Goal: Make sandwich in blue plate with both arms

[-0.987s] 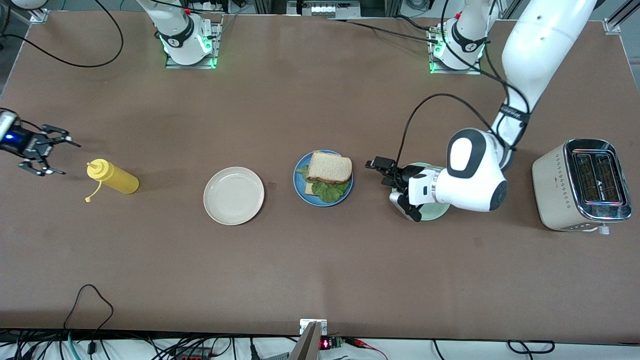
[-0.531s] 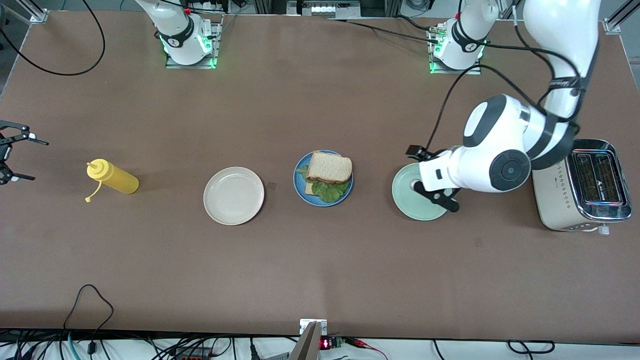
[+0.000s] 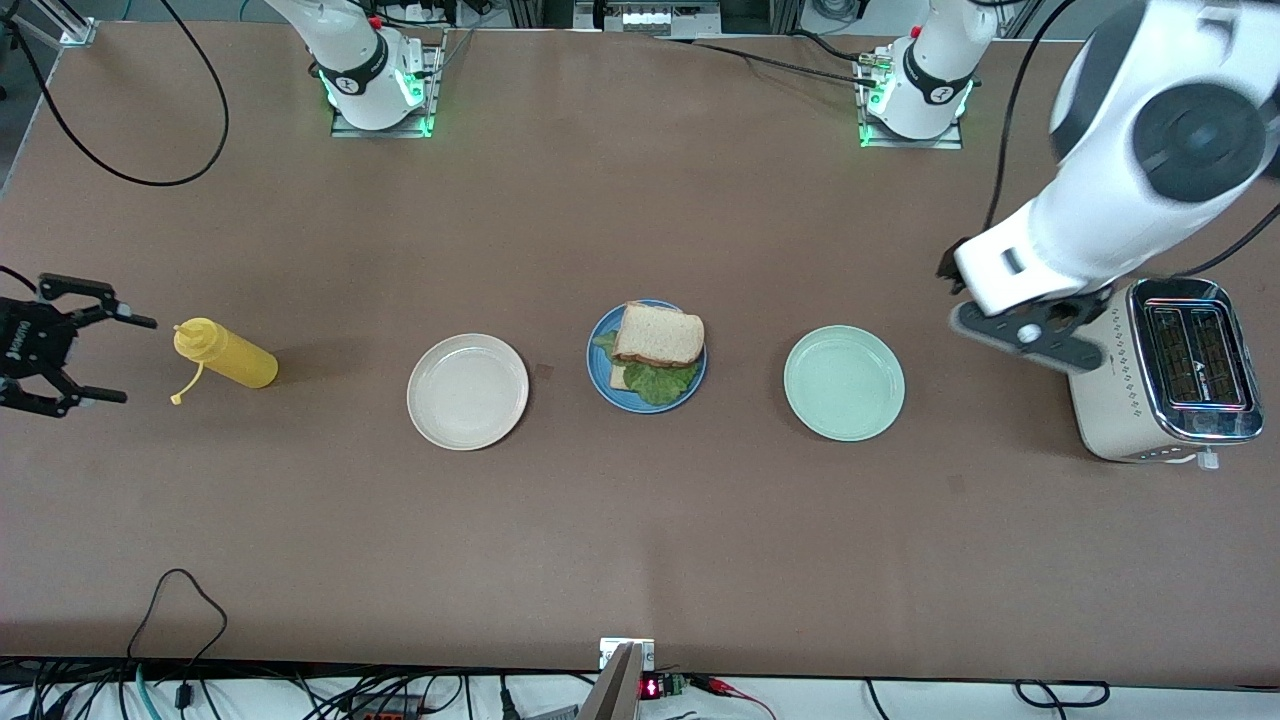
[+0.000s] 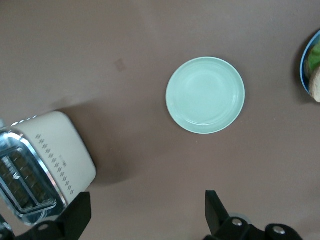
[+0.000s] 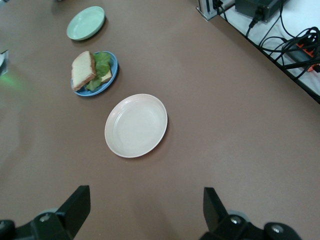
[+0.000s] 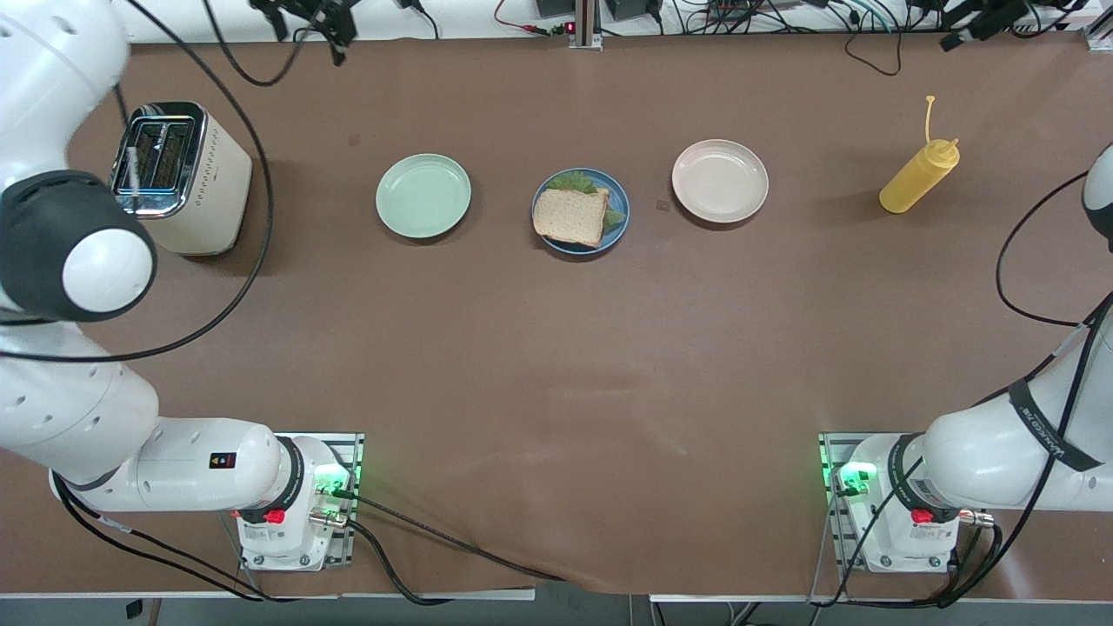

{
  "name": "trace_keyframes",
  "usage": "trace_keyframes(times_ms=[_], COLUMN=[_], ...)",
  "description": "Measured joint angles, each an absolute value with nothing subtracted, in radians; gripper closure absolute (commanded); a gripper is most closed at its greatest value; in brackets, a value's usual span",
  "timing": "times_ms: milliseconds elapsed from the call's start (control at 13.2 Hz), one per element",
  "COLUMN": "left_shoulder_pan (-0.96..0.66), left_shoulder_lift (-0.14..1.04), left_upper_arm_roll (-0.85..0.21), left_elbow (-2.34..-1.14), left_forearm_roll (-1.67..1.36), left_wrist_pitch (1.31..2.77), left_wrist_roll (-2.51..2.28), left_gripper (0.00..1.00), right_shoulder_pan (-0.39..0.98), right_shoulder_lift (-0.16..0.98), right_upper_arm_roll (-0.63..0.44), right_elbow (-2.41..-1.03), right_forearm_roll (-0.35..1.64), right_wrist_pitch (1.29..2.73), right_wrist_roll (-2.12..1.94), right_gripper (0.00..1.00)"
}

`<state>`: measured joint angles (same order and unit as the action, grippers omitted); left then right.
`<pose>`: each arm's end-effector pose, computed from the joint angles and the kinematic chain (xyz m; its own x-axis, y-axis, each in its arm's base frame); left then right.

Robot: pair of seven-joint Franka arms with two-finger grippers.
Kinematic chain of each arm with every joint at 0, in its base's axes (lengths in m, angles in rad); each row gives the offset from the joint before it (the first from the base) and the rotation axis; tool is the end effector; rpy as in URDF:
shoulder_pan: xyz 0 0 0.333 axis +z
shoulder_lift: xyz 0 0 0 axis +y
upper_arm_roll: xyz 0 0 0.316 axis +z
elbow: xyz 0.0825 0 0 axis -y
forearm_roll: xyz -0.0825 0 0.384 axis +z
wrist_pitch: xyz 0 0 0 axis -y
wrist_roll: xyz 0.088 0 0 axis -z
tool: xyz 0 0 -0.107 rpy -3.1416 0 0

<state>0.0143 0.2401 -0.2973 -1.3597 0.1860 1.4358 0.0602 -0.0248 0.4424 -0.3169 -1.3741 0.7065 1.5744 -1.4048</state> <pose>0.5962 -0.1277 0.5778 0.9368 -0.3115 -0.1590 -0.3300 -0.9380 -0.1066 0.6605 -0.1206 0.4721 0.5428 0.6877 0.4820 0.8398 -0.4504 -0.3032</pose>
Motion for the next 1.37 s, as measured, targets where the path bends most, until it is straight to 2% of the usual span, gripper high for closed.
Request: trace_keyframes(times_ms=[228, 304, 531, 759, 987, 1215, 1366], left_shoulder_pan=[-0.023, -0.023, -0.031, -0.041, -0.041, -0.041, -0.041], left_shoulder_lift=[0.119, 0.074, -0.015, -0.022, -0.022, -0.022, -0.022], left_upper_arm_roll=[-0.095, -0.062, -0.049, -0.052, -0.053, -0.053, -0.053], left_elbow=[-1.44, -1.488, -1.61, -1.634, -1.635, -1.634, -1.634], left_forearm_roll=[0.055, 0.023, 0.001, 0.001, 0.002, 0.002, 0.002], left_wrist_pitch=[1.479, 1.499, 1.534, 1.542, 1.547, 1.55, 1.55], left_wrist_roll=[0.043, 0.044, 0.043, 0.041, 0.041, 0.04, 0.039], left_gripper=[0.0, 0.0, 0.0, 0.0, 0.0, 0.0, 0.0], right_shoulder_pan=[0.106, 0.154, 0.232, 0.233, 0.19, 0.007, -0.041], right_shoulder_lift=[0.426, 0.414, 0.36, 0.303, 0.25, 0.175, 0.145], right_upper_arm_roll=[-0.311, -0.31, -0.292, -0.257, -0.236, -0.112, -0.098], right_elbow=[-1.376, -1.382, -1.437, -1.51, -1.536, -1.537, -1.531], right_forearm_roll=[0.544, 0.494, 0.32, 0.195, 0.093, 0.048, 0.047], right_wrist_pitch=[1.74, 1.765, 1.791, 1.789, 1.727, 1.645, 1.622], right_wrist_roll=[-1.074, -0.942, -0.597, -0.34, -0.2, -0.165, -0.165], right_gripper=[0.0, 0.0, 0.0, 0.0, 0.0, 0.0, 0.0])
